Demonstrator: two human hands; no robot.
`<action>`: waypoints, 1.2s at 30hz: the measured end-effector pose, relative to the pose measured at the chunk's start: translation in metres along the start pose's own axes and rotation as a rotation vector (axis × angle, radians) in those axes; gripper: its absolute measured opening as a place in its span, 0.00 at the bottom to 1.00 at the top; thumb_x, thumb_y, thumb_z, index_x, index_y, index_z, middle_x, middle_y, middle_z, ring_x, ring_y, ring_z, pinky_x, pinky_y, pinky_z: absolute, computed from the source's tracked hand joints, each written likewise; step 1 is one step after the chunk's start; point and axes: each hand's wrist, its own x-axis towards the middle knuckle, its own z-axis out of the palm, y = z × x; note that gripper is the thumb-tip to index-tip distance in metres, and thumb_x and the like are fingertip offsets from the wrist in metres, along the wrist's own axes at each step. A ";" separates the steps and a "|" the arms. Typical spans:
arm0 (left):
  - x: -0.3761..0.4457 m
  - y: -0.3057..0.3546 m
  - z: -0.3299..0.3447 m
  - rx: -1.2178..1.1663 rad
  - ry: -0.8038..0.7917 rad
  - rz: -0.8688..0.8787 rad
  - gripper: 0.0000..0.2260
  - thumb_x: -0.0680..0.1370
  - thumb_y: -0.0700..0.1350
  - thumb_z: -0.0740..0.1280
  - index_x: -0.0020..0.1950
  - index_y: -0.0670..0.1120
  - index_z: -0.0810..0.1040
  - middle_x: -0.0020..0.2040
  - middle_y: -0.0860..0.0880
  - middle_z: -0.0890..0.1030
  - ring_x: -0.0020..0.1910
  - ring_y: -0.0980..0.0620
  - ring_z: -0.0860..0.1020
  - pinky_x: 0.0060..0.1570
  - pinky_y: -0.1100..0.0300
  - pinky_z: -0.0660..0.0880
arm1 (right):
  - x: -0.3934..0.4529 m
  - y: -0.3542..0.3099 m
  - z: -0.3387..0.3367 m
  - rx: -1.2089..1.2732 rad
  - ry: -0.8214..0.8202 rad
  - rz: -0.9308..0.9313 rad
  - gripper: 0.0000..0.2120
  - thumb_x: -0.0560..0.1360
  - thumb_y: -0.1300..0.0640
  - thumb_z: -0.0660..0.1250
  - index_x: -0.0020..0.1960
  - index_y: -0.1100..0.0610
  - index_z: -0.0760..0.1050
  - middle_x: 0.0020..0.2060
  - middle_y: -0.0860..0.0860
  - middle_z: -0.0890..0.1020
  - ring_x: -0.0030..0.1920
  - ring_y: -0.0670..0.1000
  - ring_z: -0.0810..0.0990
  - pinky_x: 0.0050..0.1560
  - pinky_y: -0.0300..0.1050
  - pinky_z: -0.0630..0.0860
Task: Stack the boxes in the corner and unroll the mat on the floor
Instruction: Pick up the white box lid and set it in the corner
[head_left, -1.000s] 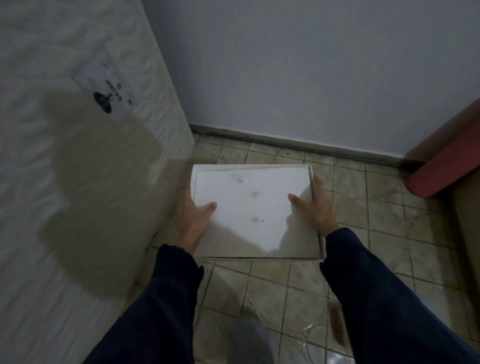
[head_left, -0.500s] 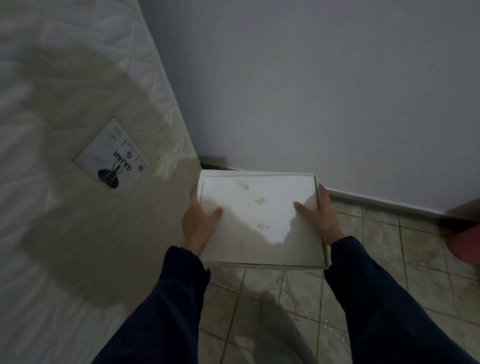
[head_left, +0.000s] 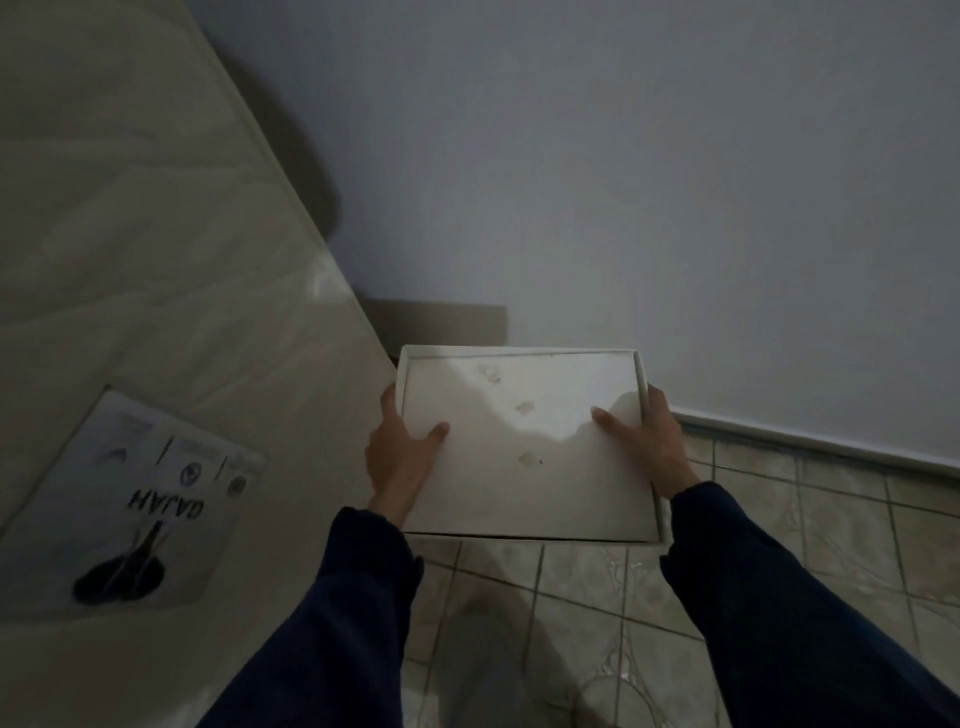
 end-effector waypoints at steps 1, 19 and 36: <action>0.018 -0.003 0.005 0.007 -0.003 -0.001 0.36 0.72 0.51 0.71 0.75 0.52 0.56 0.65 0.41 0.75 0.60 0.38 0.76 0.59 0.48 0.73 | 0.013 0.004 0.010 -0.002 0.005 0.016 0.32 0.70 0.50 0.73 0.67 0.59 0.63 0.56 0.57 0.76 0.57 0.61 0.77 0.57 0.61 0.76; 0.256 -0.161 0.232 -0.021 -0.080 -0.048 0.35 0.73 0.50 0.71 0.75 0.49 0.57 0.68 0.44 0.71 0.64 0.41 0.72 0.62 0.49 0.71 | 0.244 0.214 0.172 -0.105 0.068 0.043 0.31 0.65 0.47 0.74 0.62 0.60 0.69 0.53 0.56 0.78 0.52 0.59 0.78 0.52 0.57 0.78; 0.363 -0.220 0.366 0.021 -0.172 0.010 0.37 0.72 0.48 0.72 0.76 0.48 0.57 0.68 0.43 0.72 0.64 0.42 0.72 0.61 0.51 0.70 | 0.338 0.337 0.228 -0.118 0.182 0.089 0.27 0.71 0.54 0.72 0.62 0.65 0.67 0.51 0.56 0.74 0.48 0.54 0.73 0.46 0.49 0.75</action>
